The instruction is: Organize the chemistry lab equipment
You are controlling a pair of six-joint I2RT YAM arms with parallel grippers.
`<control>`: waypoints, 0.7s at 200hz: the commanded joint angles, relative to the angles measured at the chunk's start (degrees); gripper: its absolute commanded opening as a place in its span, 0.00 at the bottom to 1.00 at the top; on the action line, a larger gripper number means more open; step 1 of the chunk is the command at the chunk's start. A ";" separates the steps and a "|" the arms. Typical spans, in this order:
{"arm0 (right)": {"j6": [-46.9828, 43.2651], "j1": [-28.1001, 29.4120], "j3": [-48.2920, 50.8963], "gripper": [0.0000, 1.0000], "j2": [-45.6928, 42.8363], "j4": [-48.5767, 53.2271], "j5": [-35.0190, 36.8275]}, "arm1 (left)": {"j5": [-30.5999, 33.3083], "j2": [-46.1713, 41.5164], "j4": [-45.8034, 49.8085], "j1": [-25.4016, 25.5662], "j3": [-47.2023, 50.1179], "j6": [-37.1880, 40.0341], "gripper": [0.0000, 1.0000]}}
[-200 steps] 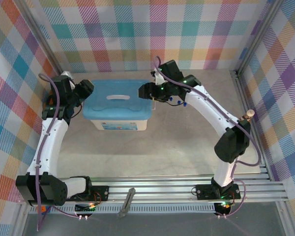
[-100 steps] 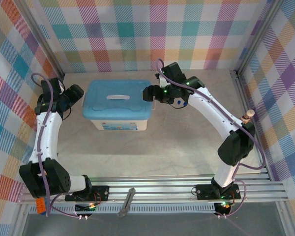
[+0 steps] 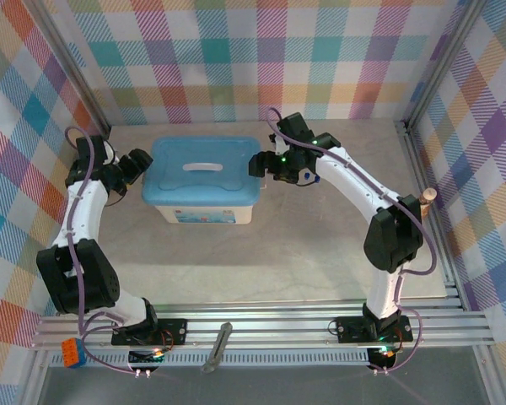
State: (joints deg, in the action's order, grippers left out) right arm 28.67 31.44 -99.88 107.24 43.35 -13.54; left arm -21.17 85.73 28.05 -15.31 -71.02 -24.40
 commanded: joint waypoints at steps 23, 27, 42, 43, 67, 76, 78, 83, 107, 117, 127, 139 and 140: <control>0.84 -0.49 0.47 0.83 1.45 -1.17 -1.25 | -4.43 2.72 -1.88 -0.95 -0.59 -0.11 0.83; 0.83 -0.52 0.47 0.83 1.63 -1.37 -1.38 | -4.68 2.91 -2.12 -0.95 -0.56 -0.23 0.83; 0.94 -0.59 0.35 0.83 2.15 -1.69 -1.32 | -5.41 3.14 -2.94 -0.95 -0.18 -0.63 0.84; 0.95 -0.59 0.32 0.83 2.21 -1.69 -1.32 | -5.44 3.13 -2.97 -0.95 -0.17 -0.64 0.83; 1.09 -0.69 -0.23 0.83 3.31 -1.70 -1.28 | -6.08 3.06 -3.92 -0.95 0.18 -1.00 0.84; 1.11 -0.68 -0.31 0.83 3.63 -1.94 -1.31 | -6.17 3.19 -4.08 -0.94 0.23 -1.24 0.83; 1.15 -0.68 -0.36 0.83 3.73 -2.00 -1.42 | -6.21 3.27 -4.06 -0.95 0.20 -1.26 0.83; 1.21 -0.68 -0.48 0.83 3.97 -2.11 -1.59 | -6.30 3.39 -4.06 -0.95 0.22 -1.26 0.83; 1.71 -0.85 -1.10 0.83 5.14 -3.20 -3.59 | -6.36 3.82 -4.08 -0.97 0.50 -1.36 0.82; 2.07 -0.86 -1.23 0.82 5.43 -3.97 -4.58 | -6.01 3.99 -4.08 -0.95 0.56 -1.40 0.81; 2.37 -0.85 -1.37 0.82 5.69 -4.71 -5.41 | -5.81 3.97 -4.30 -0.95 0.71 -1.55 0.80; 2.62 -0.86 -1.99 0.82 6.20 -4.77 -5.90 | -5.81 4.00 -4.32 -0.95 0.67 -1.68 0.78; 2.62 -0.81 -2.03 0.82 6.21 -4.81 -5.98 | -5.81 4.05 -4.23 -0.95 0.65 -1.65 0.78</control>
State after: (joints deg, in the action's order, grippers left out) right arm 30.00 30.76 -99.96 111.39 40.12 -17.39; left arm -26.13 89.12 24.91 -15.31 -71.00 -25.67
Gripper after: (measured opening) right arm 0.824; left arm 0.790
